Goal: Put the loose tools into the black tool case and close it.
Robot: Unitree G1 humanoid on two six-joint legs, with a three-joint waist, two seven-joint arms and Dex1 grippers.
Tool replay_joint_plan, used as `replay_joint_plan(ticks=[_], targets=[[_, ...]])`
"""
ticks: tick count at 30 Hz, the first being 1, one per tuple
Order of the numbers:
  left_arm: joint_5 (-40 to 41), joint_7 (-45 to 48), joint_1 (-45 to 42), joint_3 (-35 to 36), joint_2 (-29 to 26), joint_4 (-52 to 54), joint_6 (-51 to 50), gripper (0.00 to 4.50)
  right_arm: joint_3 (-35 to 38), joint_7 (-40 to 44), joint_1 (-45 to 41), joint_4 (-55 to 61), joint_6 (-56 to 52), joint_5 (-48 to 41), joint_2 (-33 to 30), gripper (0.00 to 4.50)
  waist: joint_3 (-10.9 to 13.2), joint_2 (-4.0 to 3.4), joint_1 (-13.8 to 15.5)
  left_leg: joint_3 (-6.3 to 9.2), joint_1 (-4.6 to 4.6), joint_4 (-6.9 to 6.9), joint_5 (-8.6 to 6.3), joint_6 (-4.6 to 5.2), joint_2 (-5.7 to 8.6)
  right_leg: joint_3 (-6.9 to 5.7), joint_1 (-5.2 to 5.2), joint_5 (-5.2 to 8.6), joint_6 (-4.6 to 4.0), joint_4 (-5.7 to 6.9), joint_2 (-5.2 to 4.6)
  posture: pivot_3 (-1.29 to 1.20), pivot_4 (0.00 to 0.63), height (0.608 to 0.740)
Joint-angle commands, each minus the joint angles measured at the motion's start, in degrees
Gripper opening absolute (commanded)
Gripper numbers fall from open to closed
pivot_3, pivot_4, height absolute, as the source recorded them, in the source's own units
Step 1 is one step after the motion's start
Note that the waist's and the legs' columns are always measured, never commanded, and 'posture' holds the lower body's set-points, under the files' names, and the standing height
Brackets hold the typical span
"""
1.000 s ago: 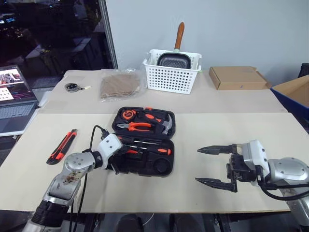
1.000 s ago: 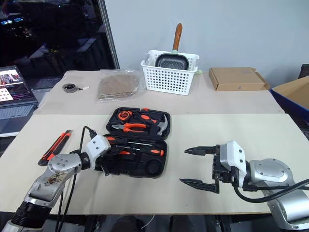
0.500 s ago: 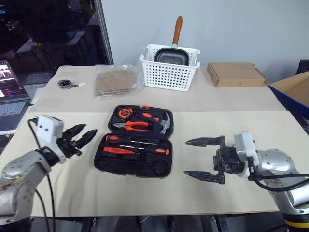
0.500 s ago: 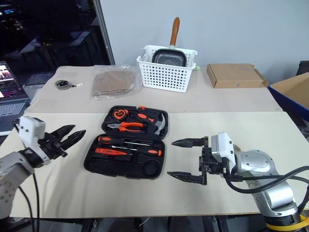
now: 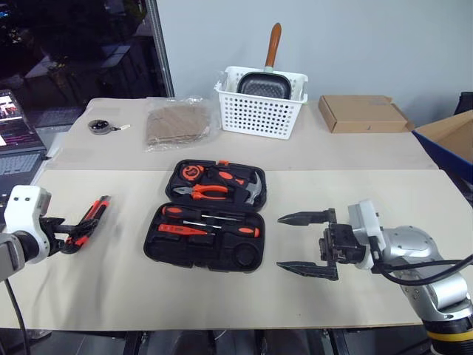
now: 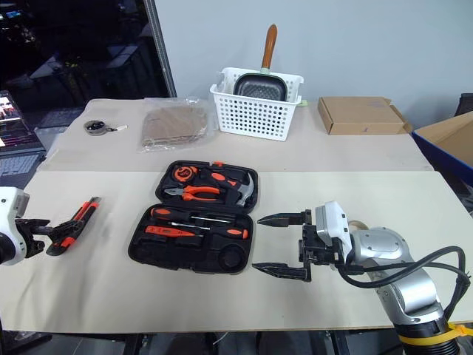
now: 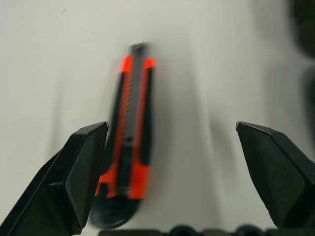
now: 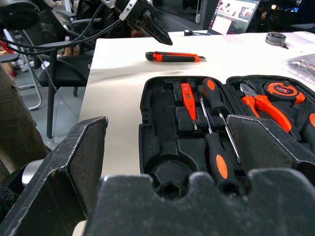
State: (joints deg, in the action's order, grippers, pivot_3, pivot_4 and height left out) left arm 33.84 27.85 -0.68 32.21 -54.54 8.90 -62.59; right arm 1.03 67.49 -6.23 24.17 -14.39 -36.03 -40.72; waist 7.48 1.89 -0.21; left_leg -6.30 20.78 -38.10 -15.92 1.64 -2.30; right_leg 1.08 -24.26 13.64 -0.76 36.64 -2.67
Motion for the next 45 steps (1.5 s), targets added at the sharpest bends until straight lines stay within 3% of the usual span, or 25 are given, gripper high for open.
replay_joint_plan(ticks=[1,12,15,19,21,27,32,38,45], targets=[[-3.09,2.32,-1.38,-3.25,-2.59,-4.83,2.33,4.49,1.41,-0.13,0.16,1.72,0.80,-0.37,-0.32,4.50,0.00,0.00,0.05,0.00,0.00,0.01,0.00,0.00,0.00,-0.01,0.00,0.00,0.00,0.01,-0.04,0.00,0.150,0.740],[-9.97,9.14,-7.54,-12.28,-2.14,-20.84,14.15,4.49,0.87,-2.16,-3.07,3.07,0.40,-2.08,2.29,4.50,0.01,0.01,0.12,0.02,0.11,0.09,0.01,-0.03,0.09,-0.23,-0.11,0.02,-0.06,0.02,-0.53,0.00,0.150,0.740],[-10.37,10.03,-8.29,-12.53,-1.91,-21.84,14.93,3.71,0.54,-2.58,-3.97,2.95,0.45,-1.73,2.86,4.50,0.01,0.01,0.20,0.04,0.13,0.09,0.01,-0.03,0.12,-0.27,-0.11,0.02,-0.05,0.02,-0.58,0.00,0.150,0.740],[-10.68,10.53,-8.10,-12.25,-1.76,-21.86,15.73,2.28,0.47,-2.96,-4.81,2.61,0.71,-1.30,3.34,4.50,0.01,0.02,0.19,0.05,0.18,0.09,0.01,-0.03,0.15,-0.31,-0.13,0.02,-0.04,0.02,-0.61,0.00,0.150,0.740],[-10.48,10.63,-7.49,-11.42,-1.48,-21.22,16.35,1.82,0.45,-2.93,-4.82,2.50,0.88,-1.16,3.38,4.50,0.01,0.01,0.20,0.06,0.19,0.09,0.01,-0.03,0.16,-0.32,-0.13,0.02,-0.04,0.01,-0.63,0.00,0.150,0.740],[-7.06,12.52,-5.87,-5.74,0.79,-15.02,19.87,1.78,0.27,-2.85,-4.69,2.16,1.17,-0.75,3.50,4.50,0.02,0.03,0.15,0.08,0.21,0.09,0.02,-0.03,0.17,-0.33,-0.13,0.02,-0.03,0.02,-0.66,0.00,0.150,0.740],[1.29,20.99,-4.87,-1.96,1.18,-2.19,20.01,1.78,0.53,-2.56,-3.16,2.13,1.20,-0.27,3.00,4.50,0.02,0.08,0.21,0.17,0.30,0.09,0.02,-0.04,0.18,-0.37,-0.15,0.02,-0.03,-0.01,-0.69,0.00,0.150,0.740],[-3.18,35.67,-6.33,-14.10,-5.14,4.21,30.79,1.78,3.09,-1.55,2.06,1.32,3.04,2.06,0.68,4.50,0.04,0.03,0.23,0.14,0.28,0.09,0.02,-0.04,0.29,-0.37,-0.12,0.03,-0.02,-0.04,-0.69,0.00,0.150,0.740],[-7.30,44.87,-19.17,-28.45,-7.36,2.68,33.99,1.78,13.47,1.51,12.62,2.01,3.86,1.54,-6.19,4.50,0.05,0.00,0.81,0.09,0.28,0.07,0.08,0.01,0.41,-0.30,-0.08,0.05,0.10,-0.03,-0.21,0.00,0.150,0.740]])
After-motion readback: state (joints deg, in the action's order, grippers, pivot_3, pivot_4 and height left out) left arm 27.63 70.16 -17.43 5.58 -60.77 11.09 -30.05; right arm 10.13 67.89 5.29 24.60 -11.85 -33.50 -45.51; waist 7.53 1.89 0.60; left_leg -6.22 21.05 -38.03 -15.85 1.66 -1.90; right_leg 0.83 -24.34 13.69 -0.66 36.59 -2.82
